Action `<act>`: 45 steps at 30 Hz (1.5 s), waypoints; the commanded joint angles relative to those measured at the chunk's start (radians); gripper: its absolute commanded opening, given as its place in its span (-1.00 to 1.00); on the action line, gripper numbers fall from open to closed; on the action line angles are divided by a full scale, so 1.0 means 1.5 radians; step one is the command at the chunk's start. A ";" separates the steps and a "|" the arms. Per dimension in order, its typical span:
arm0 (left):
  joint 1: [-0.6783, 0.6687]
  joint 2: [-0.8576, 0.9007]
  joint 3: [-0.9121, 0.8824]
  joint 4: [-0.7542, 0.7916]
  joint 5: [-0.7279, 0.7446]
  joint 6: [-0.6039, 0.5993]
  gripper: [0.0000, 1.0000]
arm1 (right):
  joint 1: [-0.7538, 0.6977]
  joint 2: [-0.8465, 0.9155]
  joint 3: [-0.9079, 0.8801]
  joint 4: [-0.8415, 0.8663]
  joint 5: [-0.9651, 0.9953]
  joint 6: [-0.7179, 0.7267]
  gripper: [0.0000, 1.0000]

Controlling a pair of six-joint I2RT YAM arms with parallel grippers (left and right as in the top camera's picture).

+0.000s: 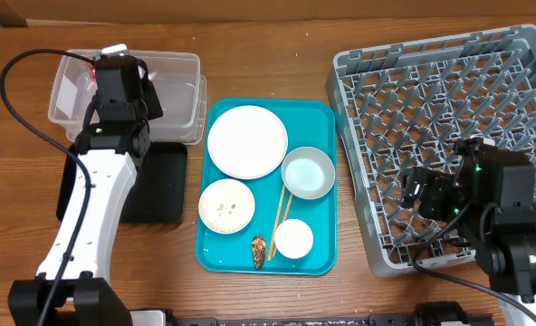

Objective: Sort waste into correct bins and load items into the dishwasher
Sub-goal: 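Carry the wrapper and tissue left and drop into the clear bin, then move the left gripper to the pink rice plate and grasp its rim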

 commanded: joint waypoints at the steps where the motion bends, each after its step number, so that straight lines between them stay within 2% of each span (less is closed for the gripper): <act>1: 0.002 0.011 0.003 0.000 -0.006 -0.002 0.14 | 0.002 -0.002 0.019 0.004 -0.001 0.001 1.00; 6: 0.002 0.016 0.003 -0.032 0.040 -0.002 0.34 | 0.002 -0.002 0.019 0.003 -0.001 0.001 1.00; 8: 0.002 0.016 0.003 -0.050 0.069 -0.002 0.36 | 0.002 -0.002 0.019 0.004 0.000 0.001 1.00; 21: -0.007 -0.002 0.004 -0.118 0.215 0.002 0.33 | 0.002 -0.002 0.019 0.003 0.000 0.001 1.00; 31: -0.109 -0.040 0.004 -0.228 0.330 0.004 0.33 | 0.002 0.037 0.019 0.003 -0.001 0.001 1.00; 38: -0.217 -0.014 0.004 -0.260 0.317 0.014 0.33 | 0.003 0.053 0.019 0.001 -0.018 0.001 1.00; 42: -0.247 -0.013 0.004 -0.282 0.302 0.010 0.33 | 0.003 0.053 0.019 -0.004 -0.026 0.001 1.00; 45: -0.257 -0.013 0.004 -0.324 0.333 -0.035 0.25 | 0.002 0.053 0.019 -0.012 -0.025 0.000 1.00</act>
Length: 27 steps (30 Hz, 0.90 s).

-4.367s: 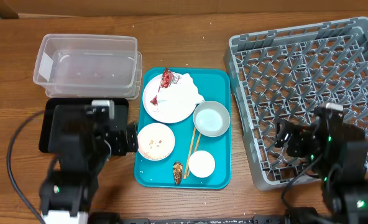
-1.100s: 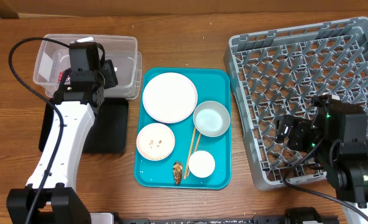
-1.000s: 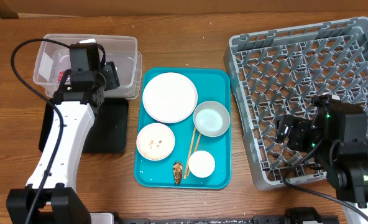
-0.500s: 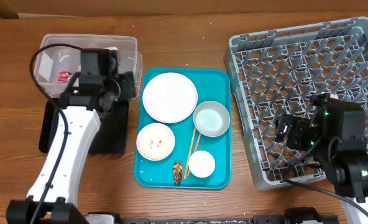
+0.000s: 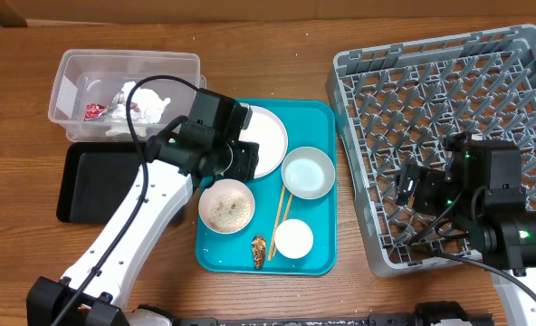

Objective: Sort waste into correct bins and load items into the dishwasher
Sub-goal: 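Move the left gripper to the pink rice plate and grasp its rim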

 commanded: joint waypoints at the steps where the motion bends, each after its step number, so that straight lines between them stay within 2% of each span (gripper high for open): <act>1: -0.010 0.005 0.004 -0.041 0.046 -0.031 0.24 | 0.002 -0.003 0.019 -0.002 -0.007 0.000 1.00; 8: -0.042 0.005 0.004 -0.148 0.045 -0.039 0.29 | 0.003 -0.003 0.019 -0.004 -0.007 0.001 1.00; 12: -0.053 0.005 0.004 -0.173 -0.008 -0.071 0.30 | 0.003 -0.003 0.019 -0.004 -0.007 0.001 1.00; 24: -0.113 0.026 -0.003 -0.150 -0.024 -0.086 0.26 | 0.002 -0.003 0.019 -0.004 -0.007 0.001 1.00; 27: -0.136 0.056 -0.009 -0.140 -0.051 -0.114 0.23 | 0.002 -0.003 0.019 -0.004 -0.007 0.001 1.00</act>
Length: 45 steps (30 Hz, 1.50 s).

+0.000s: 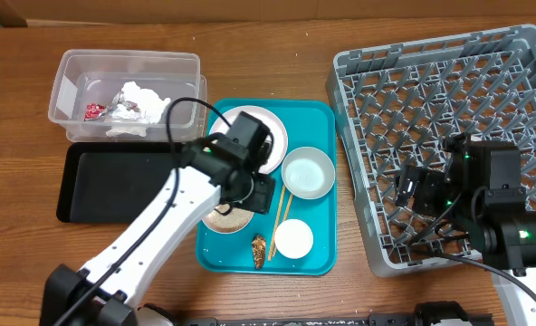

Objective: Sort waste into correct bins and load items into the dishwasher
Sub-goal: 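Move the left gripper to the pink rice plate and grasp its rim, then lift the pink plate left and tip rice onto the black tray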

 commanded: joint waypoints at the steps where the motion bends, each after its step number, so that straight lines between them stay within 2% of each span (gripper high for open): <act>1: -0.026 0.043 -0.008 0.004 -0.042 -0.046 0.23 | 0.002 -0.003 0.019 0.001 -0.004 0.000 1.00; 4: -0.038 0.082 -0.008 0.011 -0.056 -0.055 0.19 | 0.002 -0.003 0.019 -0.005 -0.003 0.000 1.00; 11: -0.044 0.184 -0.008 0.017 -0.058 -0.059 -0.15 | 0.002 -0.002 0.019 -0.011 -0.003 0.000 1.00; 12: -0.044 0.191 -0.008 0.017 -0.058 -0.059 -0.24 | 0.002 -0.001 0.019 -0.013 -0.003 0.000 1.00; 15: -0.044 0.199 -0.008 0.011 -0.058 -0.059 -0.92 | 0.002 0.002 0.019 -0.012 -0.003 0.000 1.00; 19: -0.043 0.193 0.001 -0.005 -0.059 -0.059 -0.92 | 0.002 0.004 0.019 -0.012 -0.003 0.000 1.00; 25: -0.034 0.138 0.032 -0.047 -0.110 -0.086 -0.92 | 0.002 0.004 0.019 -0.014 -0.001 0.000 1.00; 34: 0.080 -0.031 0.036 -0.068 -0.107 -0.077 -0.92 | 0.002 0.004 0.019 -0.015 -0.001 0.000 1.00; 36: 0.117 -0.050 0.036 -0.066 -0.090 -0.047 -0.92 | 0.002 0.004 0.019 -0.014 -0.001 0.000 1.00; 40: 0.207 -0.057 0.035 -0.050 0.009 0.061 -0.92 | 0.002 0.004 0.019 -0.015 -0.001 0.000 1.00; 45: 0.331 -0.045 0.013 -0.013 0.131 0.133 -0.92 | 0.002 0.004 0.019 -0.015 -0.001 0.000 1.00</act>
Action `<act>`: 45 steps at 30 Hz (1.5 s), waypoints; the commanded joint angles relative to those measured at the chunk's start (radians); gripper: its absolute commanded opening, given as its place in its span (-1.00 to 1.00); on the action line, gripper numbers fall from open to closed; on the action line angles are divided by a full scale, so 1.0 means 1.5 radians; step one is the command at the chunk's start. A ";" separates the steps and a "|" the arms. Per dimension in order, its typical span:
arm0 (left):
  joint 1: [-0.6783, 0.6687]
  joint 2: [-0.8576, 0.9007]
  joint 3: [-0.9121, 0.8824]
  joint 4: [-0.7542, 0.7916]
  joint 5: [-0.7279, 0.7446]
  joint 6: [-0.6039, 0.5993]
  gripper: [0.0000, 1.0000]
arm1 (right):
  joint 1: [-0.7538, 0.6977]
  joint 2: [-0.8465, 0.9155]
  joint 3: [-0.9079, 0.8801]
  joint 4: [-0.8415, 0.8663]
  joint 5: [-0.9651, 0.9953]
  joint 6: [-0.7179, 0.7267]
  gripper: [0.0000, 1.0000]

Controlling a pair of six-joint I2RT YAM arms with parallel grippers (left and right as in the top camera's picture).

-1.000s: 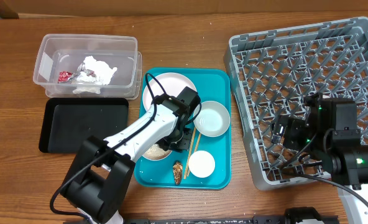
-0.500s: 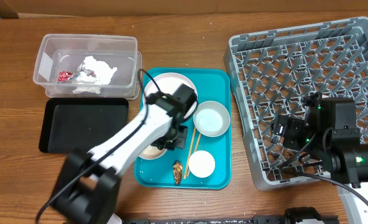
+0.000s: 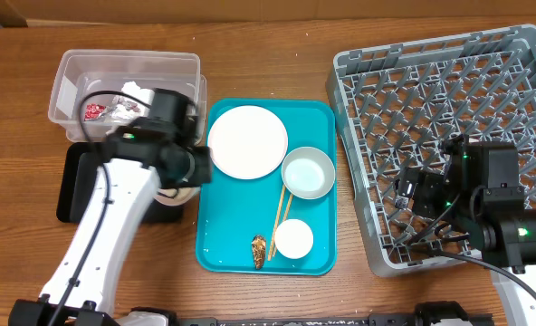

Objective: Sort waste into correct bins and load items into the dishwasher
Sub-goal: 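Lift the pink plate left and tip rice onto the black tray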

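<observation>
In the overhead view my left gripper (image 3: 194, 169) hangs at the teal tray's (image 3: 318, 263) left edge, shut on a small beige bowl (image 3: 179, 194). That bowl is held over the right end of the black tray (image 3: 80, 192), mostly hidden under the arm. On the teal tray lie a large white plate (image 3: 247, 141), a pale blue bowl (image 3: 308, 172), a small white cup (image 3: 294, 238), chopsticks (image 3: 280, 214) and a brown food scrap (image 3: 260, 251). My right gripper (image 3: 416, 190) hovers over the grey dish rack (image 3: 449, 91); its jaws cannot be made out.
A clear plastic bin (image 3: 69, 68) at the back left holds crumpled paper and a red wrapper. The dish rack fills the right side of the wooden table. Cables loop around both arms.
The left arm has swung left from the tray's middle. The beige bowl has left the teal tray and is now held over the black tray. The right arm has not moved.
My left gripper was over the clear bin, where crumpled paper then lay. It then stood over the teal tray near the beige bowl, then right on that bowl. Now the bowl is off the tray, carried over the black tray. The right arm stayed over the rack.
</observation>
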 commanded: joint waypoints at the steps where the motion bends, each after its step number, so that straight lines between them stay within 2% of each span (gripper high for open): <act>1: 0.084 0.009 -0.014 0.020 0.144 0.099 -0.92 | 0.002 -0.002 0.019 0.001 -0.001 0.000 0.99; 5: 0.175 0.031 -0.026 0.033 0.276 0.159 -0.92 | 0.002 -0.002 0.019 0.002 -0.001 0.000 1.00; 8: 0.240 0.053 -0.033 0.030 0.392 0.234 -0.92 | 0.002 -0.001 0.019 0.002 -0.001 0.000 1.00; 11: 0.303 0.084 -0.044 0.025 0.474 0.254 -0.92 | 0.002 -0.001 0.019 0.002 -0.001 0.000 1.00; 18: 0.394 0.154 -0.055 -0.017 0.664 0.381 -0.92 | 0.002 -0.001 0.019 0.002 -0.001 0.000 1.00; 25: 0.451 0.204 -0.055 -0.037 0.728 0.382 -0.92 | 0.002 -0.001 0.019 0.004 -0.001 0.000 1.00; 30: 0.473 0.221 -0.055 -0.046 0.731 0.387 -0.92 | 0.002 -0.001 0.019 0.004 -0.001 0.000 1.00; 35: 0.482 0.225 -0.055 -0.095 0.735 0.527 -0.92 | 0.002 -0.001 0.019 0.004 -0.001 0.000 1.00; 36: 0.488 0.225 -0.055 -0.123 0.754 0.582 -0.92 | 0.002 -0.001 0.019 0.004 -0.001 0.000 1.00; 37: 0.491 0.225 -0.056 -0.132 0.765 0.601 -0.92 | 0.002 -0.001 0.019 0.004 -0.001 0.000 1.00; 45: 0.536 0.225 -0.056 -0.176 0.790 0.666 -0.92 | 0.002 -0.001 0.019 0.004 -0.001 0.000 1.00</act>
